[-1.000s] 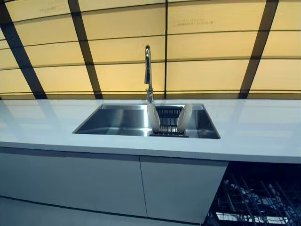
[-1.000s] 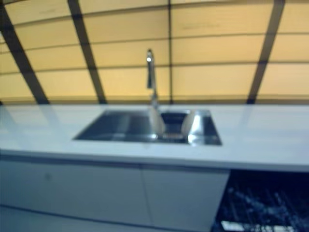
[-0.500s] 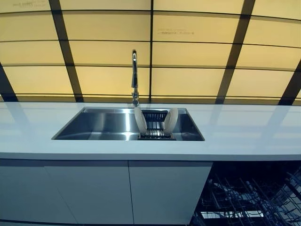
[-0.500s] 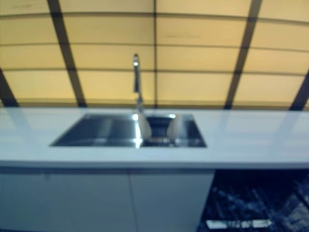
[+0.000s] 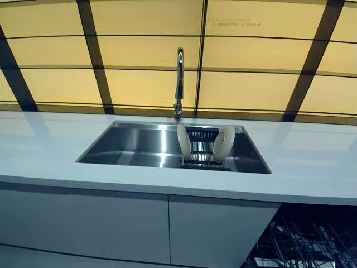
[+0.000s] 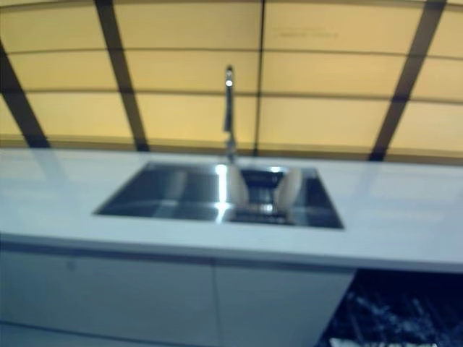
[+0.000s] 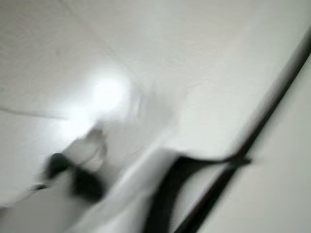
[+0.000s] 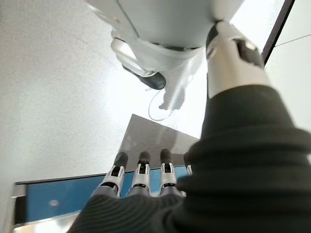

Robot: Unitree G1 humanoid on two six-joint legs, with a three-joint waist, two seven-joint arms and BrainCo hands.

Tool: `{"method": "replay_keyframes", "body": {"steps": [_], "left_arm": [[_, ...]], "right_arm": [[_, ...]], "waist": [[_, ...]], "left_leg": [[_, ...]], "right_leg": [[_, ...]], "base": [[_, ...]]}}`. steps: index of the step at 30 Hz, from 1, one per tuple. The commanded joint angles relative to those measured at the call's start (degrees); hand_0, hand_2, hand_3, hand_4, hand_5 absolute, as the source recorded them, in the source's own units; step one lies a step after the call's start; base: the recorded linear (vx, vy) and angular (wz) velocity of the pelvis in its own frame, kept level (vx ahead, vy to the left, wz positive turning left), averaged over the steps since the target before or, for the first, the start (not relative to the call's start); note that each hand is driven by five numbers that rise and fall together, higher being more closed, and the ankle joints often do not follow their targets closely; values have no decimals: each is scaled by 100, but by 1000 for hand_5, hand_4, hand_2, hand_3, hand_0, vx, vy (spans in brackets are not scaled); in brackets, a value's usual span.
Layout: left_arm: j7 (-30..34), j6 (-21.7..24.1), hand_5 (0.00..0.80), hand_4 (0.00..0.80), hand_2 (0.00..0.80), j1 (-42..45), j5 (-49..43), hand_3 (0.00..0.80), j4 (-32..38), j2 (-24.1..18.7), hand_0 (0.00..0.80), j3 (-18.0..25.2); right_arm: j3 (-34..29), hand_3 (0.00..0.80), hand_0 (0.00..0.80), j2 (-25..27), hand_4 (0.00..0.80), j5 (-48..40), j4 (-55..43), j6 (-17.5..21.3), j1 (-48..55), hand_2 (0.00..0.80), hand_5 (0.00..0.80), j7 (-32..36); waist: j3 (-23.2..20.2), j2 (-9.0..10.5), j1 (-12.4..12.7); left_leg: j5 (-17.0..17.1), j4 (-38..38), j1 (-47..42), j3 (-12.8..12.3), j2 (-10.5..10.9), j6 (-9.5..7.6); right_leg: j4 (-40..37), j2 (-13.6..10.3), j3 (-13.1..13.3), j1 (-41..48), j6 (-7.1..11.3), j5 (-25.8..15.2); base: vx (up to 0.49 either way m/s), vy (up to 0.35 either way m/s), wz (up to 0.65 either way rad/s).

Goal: Take plates into dishwasher

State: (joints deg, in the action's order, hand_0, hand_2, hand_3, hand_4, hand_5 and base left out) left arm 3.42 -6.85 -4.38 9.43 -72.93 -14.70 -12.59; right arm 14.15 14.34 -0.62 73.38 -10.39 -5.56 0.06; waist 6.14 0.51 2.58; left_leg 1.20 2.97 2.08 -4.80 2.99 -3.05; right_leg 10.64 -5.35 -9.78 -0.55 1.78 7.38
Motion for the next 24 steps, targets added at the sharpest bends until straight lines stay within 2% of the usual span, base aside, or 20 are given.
{"method": "replay_keyframes", "body": {"steps": [1,3,4,6,8,9,10,12,13,14,16,18,21,22,23,24], "left_arm": [[64,-54,0,0,0,-244,-290,0,-24,-36,0,-158],[93,-174,0,0,0,-254,-347,0,-3,-74,0,-175],[130,-224,0,0,0,-256,-358,0,-25,-111,0,-184],[238,-211,0,0,0,-252,-350,0,-64,-164,0,-162],[273,-174,0,0,0,-250,-330,0,-62,-168,0,-163],[272,-164,0,0,0,-249,-313,0,-62,-166,0,-178],[240,-147,0,0,0,-247,-326,0,-66,-142,0,-145],[178,-140,0,0,0,-248,-335,0,-45,-80,0,-158],[178,-135,0,0,0,-248,-346,0,-48,-75,0,-149],[195,-43,0,0,0,-237,-470,0,-44,-33,0,-138],[71,18,0,0,0,-234,-411,0,-44,14,0,-185],[15,164,0,0,0,-211,-325,0,-26,39,0,-156],[86,259,0,0,0,-200,-291,0,-4,72,0,-178],[80,259,0,0,0,-195,-300,0,1,80,0,-183],[51,244,0,0,0,-191,-314,0,21,90,0,-194],[30,297,0,0,0,-191,-350,0,11,97,0,-200]], "right_arm": [[40,0,0,0,0,5,61,-105,-178,0,0,-1],[-8,0,0,14,0,-40,7,-90,-115,0,0,-53],[-1,0,0,56,0,-97,-15,-83,-87,0,0,-61],[50,0,0,115,0,-115,-2,-26,-49,0,0,-30],[69,0,0,146,0,-114,46,30,-46,0,0,-53],[75,0,0,149,0,-108,66,47,-47,0,0,-54],[50,0,0,164,0,-24,62,-5,-62,0,0,-14],[41,0,0,156,0,19,118,-33,-67,0,0,-49],[43,0,0,158,0,20,123,-34,-70,0,0,-46],[66,0,0,173,0,134,173,-8,-104,0,0,31],[123,0,0,177,0,62,141,-38,-106,0,0,52],[162,0,0,201,0,68,98,4,-97,0,0,123],[193,0,0,235,0,107,35,-2,-91,0,0,154],[194,0,0,244,0,107,21,-12,-88,0,0,163],[209,0,0,256,0,60,43,-24,-110,0,0,137],[227,0,0,286,0,29,72,31,-147,0,0,143]], "waist": [[42,9,123],[19,-21,80],[41,-72,-49],[120,-45,-257],[177,-41,-360],[195,-41,-381],[216,-26,-330],[144,5,-335],[138,6,-328],[95,24,-290],[84,82,-264],[99,174,-216],[136,179,-165],[146,176,-149],[169,149,-122],[218,77,-69]], "left_leg": [[-692,597,85,103,24,-167],[-696,501,0,43,77,-254],[-694,388,-152,56,66,-263],[-784,235,-450,85,137,-230],[-850,159,-612,96,171,-214],[-876,154,-642,101,176,-218],[-853,177,-628,115,168,-183],[-750,222,-514,235,171,-117],[-753,233,-515,220,160,-105],[-792,335,-531,163,94,-7],[-862,655,-413,181,111,62],[-769,1400,-150,277,124,187],[-539,1692,82,402,60,314],[-501,1659,106,428,35,333],[-427,1298,108,378,-100,395],[-170,615,172,261,-298,493]], "right_leg": [[259,-685,261,251,439,-764],[998,-624,208,-37,404,-1111],[1197,-390,257,-458,347,-1114],[946,-198,103,-1068,362,-1270],[700,-108,-40,-1344,386,-1286],[667,-77,-65,-1377,392,-1268],[366,-41,-156,-1066,345,-1026],[4,126,39,-766,313,-907],[-19,123,9,-737,308,-890],[-220,133,-64,-490,245,-778],[-417,173,2,-246,144,-731],[-602,152,55,-48,64,-720],[-669,140,73,61,33,-715],[-678,133,77,83,38,-713],[-706,116,103,117,81,-707],[-809,109,108,215,150,-707]], "base": [[139,127,2],[161,113,-1],[197,69,-11],[208,-8,-23],[124,-43,-5],[91,-93,13],[93,-130,28],[100,-138,35],[128,-140,33],[117,-122,31],[101,-102,16],[50,-33,-6],[28,28,-13],[50,101,-10],[76,162,-3],[72,264,9]]}}
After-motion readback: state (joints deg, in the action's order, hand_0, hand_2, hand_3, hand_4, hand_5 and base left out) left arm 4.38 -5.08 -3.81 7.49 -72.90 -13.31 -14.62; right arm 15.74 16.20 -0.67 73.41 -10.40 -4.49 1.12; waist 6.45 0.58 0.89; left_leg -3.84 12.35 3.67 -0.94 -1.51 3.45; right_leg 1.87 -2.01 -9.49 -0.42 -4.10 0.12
